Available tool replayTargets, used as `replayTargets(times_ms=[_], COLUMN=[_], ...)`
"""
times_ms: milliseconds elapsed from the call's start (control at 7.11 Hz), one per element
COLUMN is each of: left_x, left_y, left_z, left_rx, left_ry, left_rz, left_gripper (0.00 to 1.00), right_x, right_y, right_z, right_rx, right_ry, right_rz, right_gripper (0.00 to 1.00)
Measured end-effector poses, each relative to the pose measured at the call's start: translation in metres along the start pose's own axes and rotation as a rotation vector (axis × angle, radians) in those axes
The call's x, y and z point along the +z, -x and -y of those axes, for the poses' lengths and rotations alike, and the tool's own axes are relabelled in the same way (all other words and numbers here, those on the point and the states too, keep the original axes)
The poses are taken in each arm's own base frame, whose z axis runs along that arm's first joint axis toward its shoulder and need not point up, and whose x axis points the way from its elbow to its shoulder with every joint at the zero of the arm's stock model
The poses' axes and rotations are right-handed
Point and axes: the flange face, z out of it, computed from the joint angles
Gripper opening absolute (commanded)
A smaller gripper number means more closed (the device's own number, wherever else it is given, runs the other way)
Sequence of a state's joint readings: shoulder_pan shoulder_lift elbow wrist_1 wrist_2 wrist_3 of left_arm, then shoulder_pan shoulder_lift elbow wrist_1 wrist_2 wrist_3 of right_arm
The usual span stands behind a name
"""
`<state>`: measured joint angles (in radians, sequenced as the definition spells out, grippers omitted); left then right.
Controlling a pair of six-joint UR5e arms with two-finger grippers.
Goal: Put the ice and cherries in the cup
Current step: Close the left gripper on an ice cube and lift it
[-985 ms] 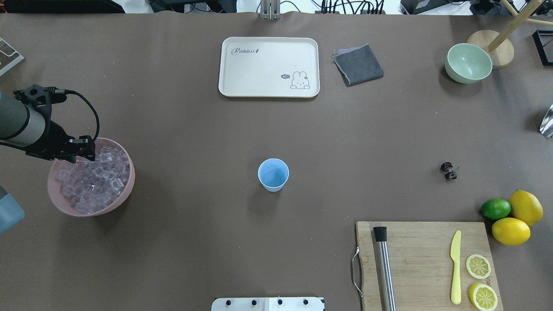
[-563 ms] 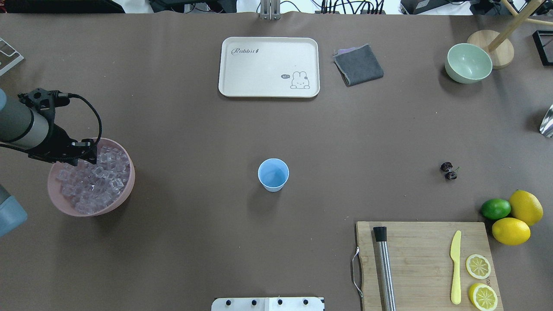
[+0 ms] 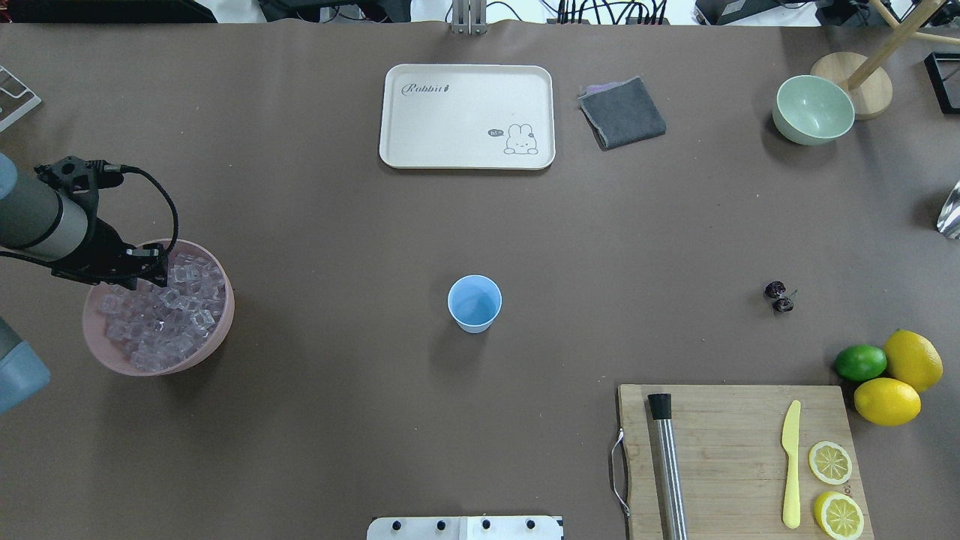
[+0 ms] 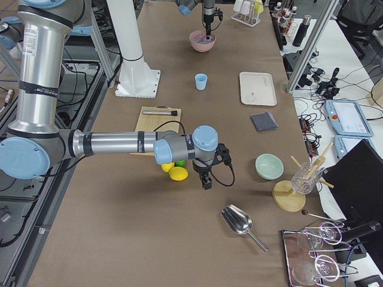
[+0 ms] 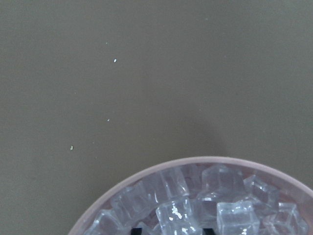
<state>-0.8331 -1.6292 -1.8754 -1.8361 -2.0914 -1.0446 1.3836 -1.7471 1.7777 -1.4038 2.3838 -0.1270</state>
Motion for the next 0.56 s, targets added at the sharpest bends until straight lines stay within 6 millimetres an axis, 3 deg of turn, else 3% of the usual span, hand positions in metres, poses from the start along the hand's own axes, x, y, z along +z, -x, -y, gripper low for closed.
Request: replayTargets(times_ms=[141,422,563], left_x=[0.000,-0.007,-0.021], left_y=[0.000,-0.005,-0.009], left_z=[0.000,0.000,-0.002], left_rx=[-0.001,-0.001,0.006], left_ry=[-0.001,-0.008,-0.021], left_rz=[0.001,-0.012,-0.032], left_gripper=[0.00,0.00,0.00], right_x=[0.000,0.000,-0.001], right_y=[0.000,0.000,0.001], right_z=[0.000,0.000,0.001], right_rx=[0.001,0.000,-0.002], right_ry=[0.001,-0.001,-0.003], right_rz=[0.000,0.000,0.001], right_gripper=[1.00,1.00,1.00])
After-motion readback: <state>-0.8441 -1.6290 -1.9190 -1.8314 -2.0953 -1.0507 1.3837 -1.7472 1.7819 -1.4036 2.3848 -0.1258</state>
